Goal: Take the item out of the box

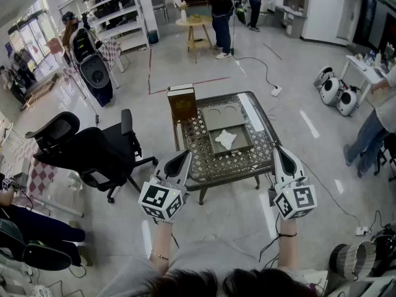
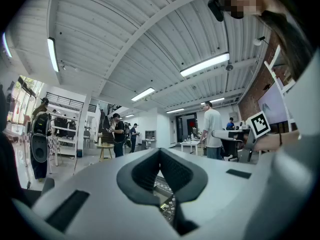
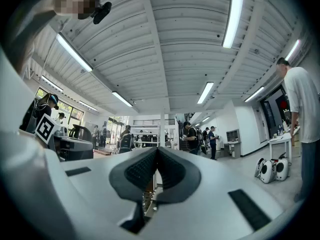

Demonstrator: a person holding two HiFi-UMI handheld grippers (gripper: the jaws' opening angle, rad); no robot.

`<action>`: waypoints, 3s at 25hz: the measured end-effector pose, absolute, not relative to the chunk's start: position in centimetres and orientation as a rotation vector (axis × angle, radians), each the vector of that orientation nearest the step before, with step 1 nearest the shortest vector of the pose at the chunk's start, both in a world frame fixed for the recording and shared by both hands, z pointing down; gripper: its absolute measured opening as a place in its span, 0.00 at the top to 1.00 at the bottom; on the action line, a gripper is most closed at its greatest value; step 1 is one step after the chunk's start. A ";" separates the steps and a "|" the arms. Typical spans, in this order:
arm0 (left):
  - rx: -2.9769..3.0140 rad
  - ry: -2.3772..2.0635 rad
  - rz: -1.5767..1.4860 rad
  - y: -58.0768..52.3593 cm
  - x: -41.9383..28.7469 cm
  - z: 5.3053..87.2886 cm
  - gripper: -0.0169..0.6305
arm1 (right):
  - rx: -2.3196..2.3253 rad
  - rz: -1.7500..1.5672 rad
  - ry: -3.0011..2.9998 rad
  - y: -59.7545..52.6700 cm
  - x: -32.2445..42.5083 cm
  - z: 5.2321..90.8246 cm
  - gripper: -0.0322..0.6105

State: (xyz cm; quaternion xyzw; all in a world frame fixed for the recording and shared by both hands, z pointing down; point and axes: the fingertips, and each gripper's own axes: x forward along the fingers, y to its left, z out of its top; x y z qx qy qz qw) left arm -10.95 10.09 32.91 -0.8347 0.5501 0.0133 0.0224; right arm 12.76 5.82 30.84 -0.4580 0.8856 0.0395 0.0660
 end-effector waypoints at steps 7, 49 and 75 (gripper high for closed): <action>-2.588 1.714 0.040 10.1 -10.3 32.8 0.95 | -1.364 0.106 2.687 5.9 13.2 30.9 0.92; -2.718 1.681 0.051 -5.1 -12.5 36.4 0.95 | -1.366 -0.034 2.740 -8.8 8.0 34.9 0.92; -2.769 1.919 -0.023 -13.2 -11.2 42.5 0.95 | -1.104 -0.266 2.967 -20.1 4.9 40.9 0.92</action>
